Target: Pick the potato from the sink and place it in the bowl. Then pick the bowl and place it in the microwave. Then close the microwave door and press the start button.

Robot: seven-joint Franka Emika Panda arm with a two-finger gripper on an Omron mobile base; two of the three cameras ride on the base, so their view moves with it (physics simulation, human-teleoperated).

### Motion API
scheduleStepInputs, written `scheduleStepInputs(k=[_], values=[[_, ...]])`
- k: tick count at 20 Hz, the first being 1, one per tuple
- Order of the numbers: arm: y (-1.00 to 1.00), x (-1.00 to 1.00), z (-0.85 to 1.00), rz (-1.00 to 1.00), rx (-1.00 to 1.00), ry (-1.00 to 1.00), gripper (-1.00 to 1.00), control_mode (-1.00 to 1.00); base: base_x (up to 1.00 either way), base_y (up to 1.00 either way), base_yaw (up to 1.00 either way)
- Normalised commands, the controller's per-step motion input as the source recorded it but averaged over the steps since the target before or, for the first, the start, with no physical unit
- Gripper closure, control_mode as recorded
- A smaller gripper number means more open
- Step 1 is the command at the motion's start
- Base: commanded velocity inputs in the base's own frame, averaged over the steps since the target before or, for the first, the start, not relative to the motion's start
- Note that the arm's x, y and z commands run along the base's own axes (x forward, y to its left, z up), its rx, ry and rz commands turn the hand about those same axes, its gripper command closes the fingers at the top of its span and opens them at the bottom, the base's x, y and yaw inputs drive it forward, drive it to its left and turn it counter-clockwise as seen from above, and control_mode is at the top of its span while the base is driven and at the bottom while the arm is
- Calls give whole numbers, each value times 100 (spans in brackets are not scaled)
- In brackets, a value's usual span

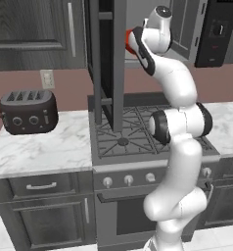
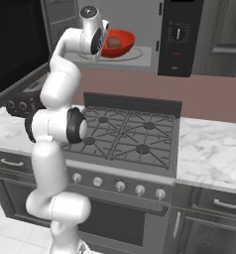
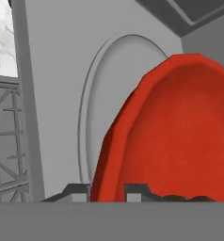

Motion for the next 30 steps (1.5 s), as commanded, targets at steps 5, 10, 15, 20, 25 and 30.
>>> scheduleStepInputs(k=[5, 10, 15, 20, 25, 30], values=[[0, 23, -15, 4, -2, 6, -100, -100, 0, 0, 0], [0, -29, -5, 4, 0, -1, -100, -100, 0, 0, 0], [0, -100, -16, 3, 0, -15, -100, -100, 0, 0, 0], [0, -100, -52, 2, 0, -19, -100, -100, 0, 0, 0], [0, -100, -93, 1, 0, -16, -100, -100, 0, 0, 0], [0, -100, -55, 2, 0, -17, -100, -100, 0, 0, 0]])
